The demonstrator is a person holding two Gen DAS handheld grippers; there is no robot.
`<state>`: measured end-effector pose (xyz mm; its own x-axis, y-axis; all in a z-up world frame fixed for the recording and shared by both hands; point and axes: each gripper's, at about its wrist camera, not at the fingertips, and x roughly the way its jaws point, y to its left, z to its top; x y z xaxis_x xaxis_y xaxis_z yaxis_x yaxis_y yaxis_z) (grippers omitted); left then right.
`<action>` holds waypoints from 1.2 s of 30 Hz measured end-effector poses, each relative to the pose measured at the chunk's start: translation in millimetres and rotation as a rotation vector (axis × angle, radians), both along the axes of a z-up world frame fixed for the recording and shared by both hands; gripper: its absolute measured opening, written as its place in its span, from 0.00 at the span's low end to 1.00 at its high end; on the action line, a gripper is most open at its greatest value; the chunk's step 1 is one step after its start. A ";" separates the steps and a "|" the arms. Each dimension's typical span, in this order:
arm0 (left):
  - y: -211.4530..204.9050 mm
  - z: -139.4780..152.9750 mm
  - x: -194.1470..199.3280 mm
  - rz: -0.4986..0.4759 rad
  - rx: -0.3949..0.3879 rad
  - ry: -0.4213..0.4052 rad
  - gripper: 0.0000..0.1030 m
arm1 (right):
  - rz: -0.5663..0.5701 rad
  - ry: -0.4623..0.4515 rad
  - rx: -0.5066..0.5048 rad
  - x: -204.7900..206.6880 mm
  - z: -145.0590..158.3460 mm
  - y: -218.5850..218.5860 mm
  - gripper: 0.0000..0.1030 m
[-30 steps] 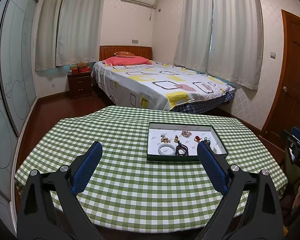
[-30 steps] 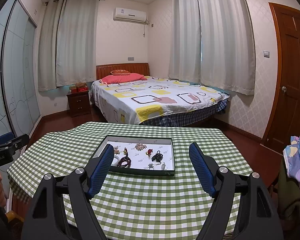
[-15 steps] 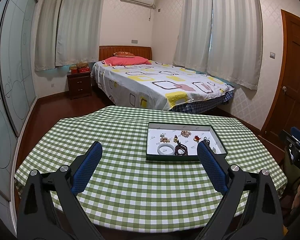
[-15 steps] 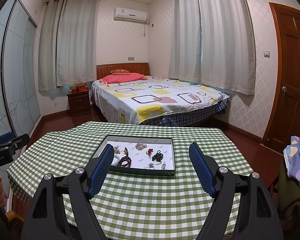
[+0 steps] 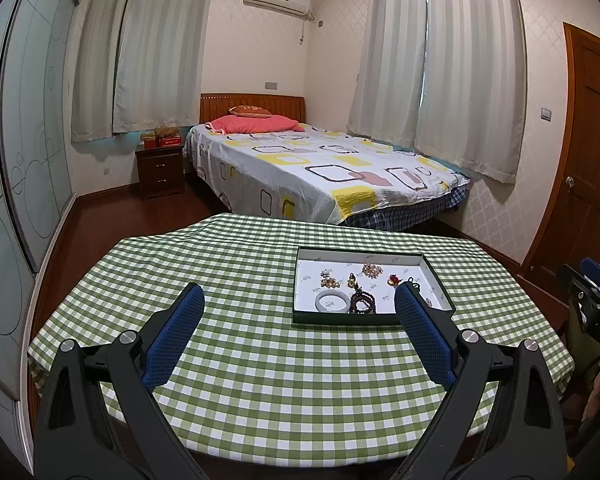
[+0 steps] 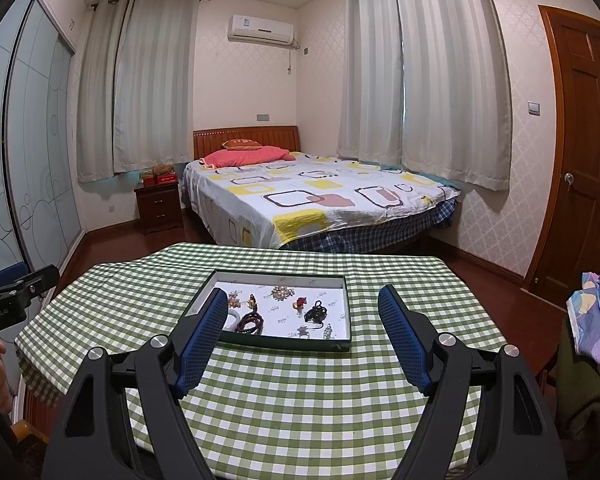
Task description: Organize jewelry
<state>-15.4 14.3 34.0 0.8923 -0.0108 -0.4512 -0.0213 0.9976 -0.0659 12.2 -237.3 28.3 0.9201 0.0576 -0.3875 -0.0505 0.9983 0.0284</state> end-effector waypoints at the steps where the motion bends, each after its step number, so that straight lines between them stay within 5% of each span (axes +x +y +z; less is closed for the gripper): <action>1: 0.2 0.7 -0.4 0.008 0.003 -0.004 0.91 | 0.000 0.000 0.000 0.1 -0.1 0.0 0.73; 22: -3.8 3.4 -6.8 0.026 0.041 -0.067 0.96 | 0.009 0.006 -0.003 1.2 -4.7 0.5 0.73; 36: -2.9 -7.3 5.2 0.029 0.050 -0.033 0.96 | 0.009 0.027 0.000 8.8 -15.0 -0.7 0.73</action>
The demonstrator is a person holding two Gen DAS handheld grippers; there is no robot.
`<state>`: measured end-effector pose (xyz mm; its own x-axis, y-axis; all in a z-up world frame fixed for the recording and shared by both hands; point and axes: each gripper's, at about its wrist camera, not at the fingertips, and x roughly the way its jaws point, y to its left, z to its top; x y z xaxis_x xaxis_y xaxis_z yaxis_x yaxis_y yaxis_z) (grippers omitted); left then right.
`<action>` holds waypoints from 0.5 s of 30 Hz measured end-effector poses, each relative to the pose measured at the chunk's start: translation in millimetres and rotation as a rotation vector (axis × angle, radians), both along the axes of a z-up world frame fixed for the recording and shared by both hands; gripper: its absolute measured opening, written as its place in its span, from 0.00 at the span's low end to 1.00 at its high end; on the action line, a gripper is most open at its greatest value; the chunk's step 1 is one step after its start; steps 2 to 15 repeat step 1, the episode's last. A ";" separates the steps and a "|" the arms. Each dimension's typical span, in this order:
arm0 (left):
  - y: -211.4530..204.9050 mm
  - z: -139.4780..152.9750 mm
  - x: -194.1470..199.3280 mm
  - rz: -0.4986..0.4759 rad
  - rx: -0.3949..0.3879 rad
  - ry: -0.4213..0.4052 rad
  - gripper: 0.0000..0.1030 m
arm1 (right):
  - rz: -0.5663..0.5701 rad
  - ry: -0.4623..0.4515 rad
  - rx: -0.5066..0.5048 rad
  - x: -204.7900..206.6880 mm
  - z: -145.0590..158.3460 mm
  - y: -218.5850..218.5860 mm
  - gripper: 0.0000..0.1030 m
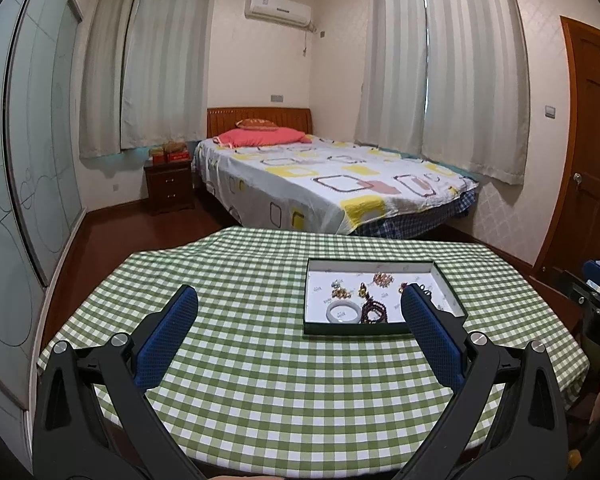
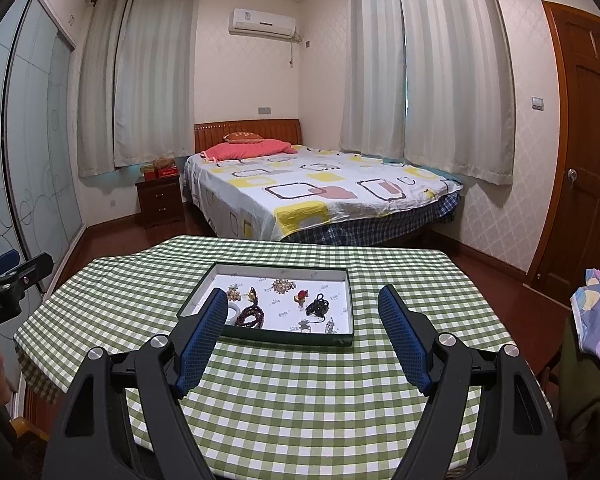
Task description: Organize jewelry
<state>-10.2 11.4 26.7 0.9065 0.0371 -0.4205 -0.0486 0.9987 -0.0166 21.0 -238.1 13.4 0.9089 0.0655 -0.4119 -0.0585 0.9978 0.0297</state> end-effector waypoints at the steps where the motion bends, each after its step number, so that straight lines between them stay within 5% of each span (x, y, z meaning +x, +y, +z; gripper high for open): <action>1: 0.5 -1.5 2.1 0.000 -0.001 0.006 0.96 | 0.000 0.002 0.000 1.5 -1.3 -0.3 0.73; 15: 0.5 -1.5 2.1 0.000 -0.001 0.006 0.96 | 0.000 0.002 0.000 1.5 -1.3 -0.3 0.73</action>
